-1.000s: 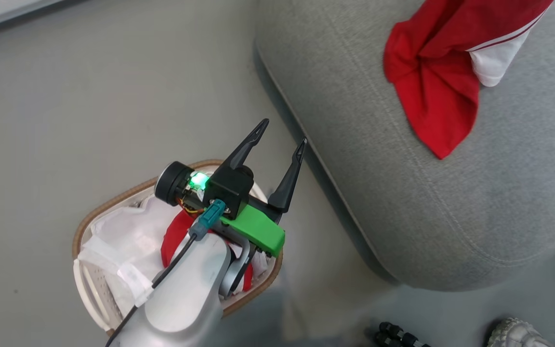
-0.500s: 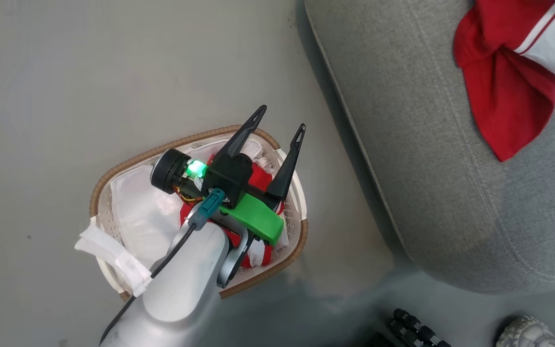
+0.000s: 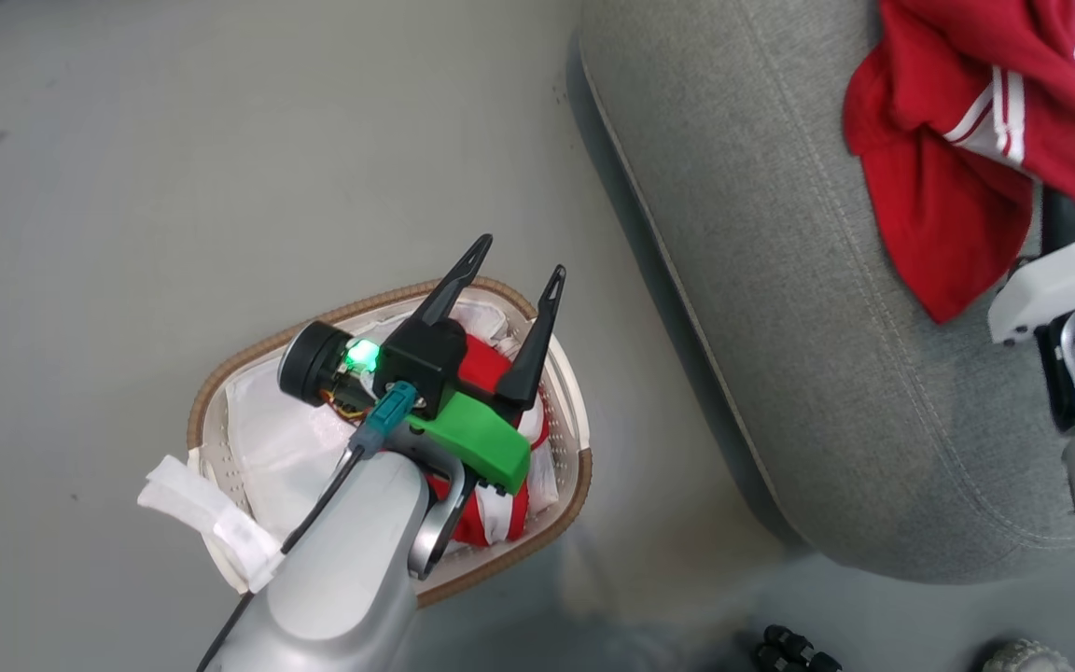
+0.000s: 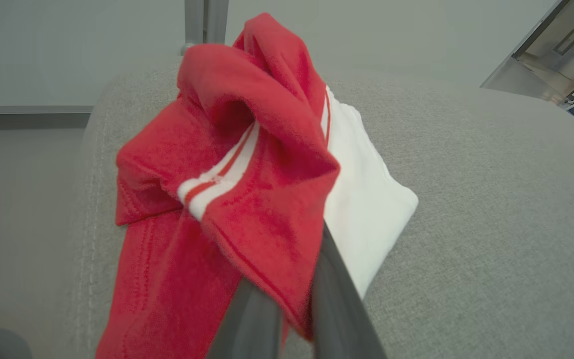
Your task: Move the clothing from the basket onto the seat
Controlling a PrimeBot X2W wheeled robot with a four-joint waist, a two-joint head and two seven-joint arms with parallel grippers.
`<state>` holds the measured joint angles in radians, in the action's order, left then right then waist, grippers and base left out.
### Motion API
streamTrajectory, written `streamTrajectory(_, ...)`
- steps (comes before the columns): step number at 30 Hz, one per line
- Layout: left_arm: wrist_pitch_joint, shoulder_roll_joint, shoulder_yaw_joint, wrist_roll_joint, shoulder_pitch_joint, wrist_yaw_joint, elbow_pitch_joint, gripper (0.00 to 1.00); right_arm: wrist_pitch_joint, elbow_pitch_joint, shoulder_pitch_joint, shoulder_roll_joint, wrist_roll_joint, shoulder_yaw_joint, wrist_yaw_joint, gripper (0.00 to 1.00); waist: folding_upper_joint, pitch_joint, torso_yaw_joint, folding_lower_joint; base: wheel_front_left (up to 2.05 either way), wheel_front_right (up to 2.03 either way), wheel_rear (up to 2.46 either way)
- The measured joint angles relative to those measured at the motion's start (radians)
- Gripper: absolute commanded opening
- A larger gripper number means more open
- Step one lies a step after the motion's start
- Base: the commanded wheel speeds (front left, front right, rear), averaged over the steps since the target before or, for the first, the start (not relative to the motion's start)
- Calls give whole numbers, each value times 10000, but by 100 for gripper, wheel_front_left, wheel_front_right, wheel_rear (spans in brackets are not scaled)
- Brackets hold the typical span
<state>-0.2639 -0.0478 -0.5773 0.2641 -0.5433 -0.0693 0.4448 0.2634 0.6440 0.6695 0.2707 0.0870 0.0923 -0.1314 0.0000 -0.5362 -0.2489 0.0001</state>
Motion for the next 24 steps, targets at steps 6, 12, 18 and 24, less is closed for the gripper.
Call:
streamTrajectory(6, 0, 0, 541, 69, 459, 142, 92, 100, 0, -593, -844, -357, 69, 151, 0, 100, 0, 598, -65, 0, 0, 0, 0)
streamTrajectory(12, 0, -2, 1313, 63, 1096, 343, -33, 100, 0, -1478, -1631, -639, 299, -98, 0, 100, 0, 1295, -31, -2, 0, 0, 0)
streamTrajectory(18, 0, -2, 2336, -146, 1917, 500, -380, 100, 0, -2286, -2287, -1131, 405, -650, 0, 100, 0, 2115, 230, -2, 0, 0, 0)
streamTrajectory(24, 0, -8, 3269, -336, 2699, 698, -550, 100, 0, -2525, -2756, -1526, 522, -840, 0, 100, 0, 2710, 672, -2, 0, 0, 0)
